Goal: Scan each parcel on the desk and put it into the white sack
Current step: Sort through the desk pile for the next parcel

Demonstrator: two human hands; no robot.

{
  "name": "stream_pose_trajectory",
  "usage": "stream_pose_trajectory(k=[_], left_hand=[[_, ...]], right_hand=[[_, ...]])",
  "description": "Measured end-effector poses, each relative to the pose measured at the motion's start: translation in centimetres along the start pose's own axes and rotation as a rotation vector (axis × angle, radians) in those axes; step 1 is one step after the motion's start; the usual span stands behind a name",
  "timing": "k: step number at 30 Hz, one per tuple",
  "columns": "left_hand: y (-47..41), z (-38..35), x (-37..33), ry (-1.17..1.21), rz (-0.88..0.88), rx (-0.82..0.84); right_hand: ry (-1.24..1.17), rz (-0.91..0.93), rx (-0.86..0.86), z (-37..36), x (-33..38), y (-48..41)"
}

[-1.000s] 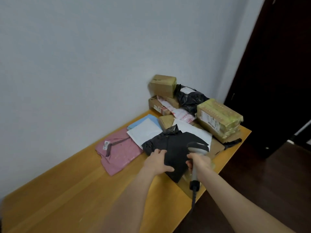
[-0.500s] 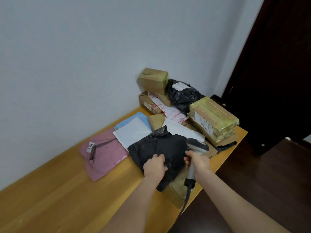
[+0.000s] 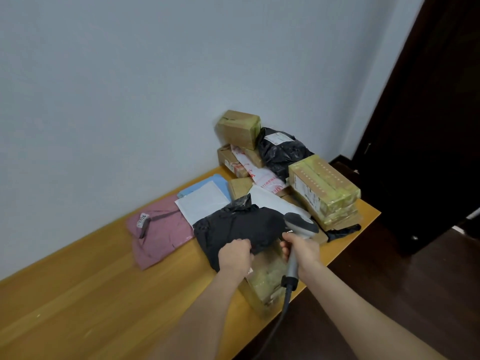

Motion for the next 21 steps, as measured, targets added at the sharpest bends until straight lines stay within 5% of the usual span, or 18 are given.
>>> stream_pose_trajectory(k=[7,15,21], left_hand=[[0.3,11.4,5.6,0.36,0.254,-0.253],[5.5,20.2,16.3,0.869,0.235,-0.108],[10.7,21.6,24.5,0.996,0.264,0.032]], right_hand=[[-0.029,0.123,0.104,-2.2,2.7,2.2],[-0.033,0.237,0.285,-10.8,5.6,6.7],[-0.037,0.175,0.45,-18.1,2.9,10.6]])
Point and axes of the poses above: each hand's wrist, its own y-axis away from the middle knuckle, its own z-axis out of the back of the hand, x = y × z, the point moved 3 cm from there along -y, towards the middle knuckle, and after that the axes turned 1 degree about z, right-handed, at the moved point
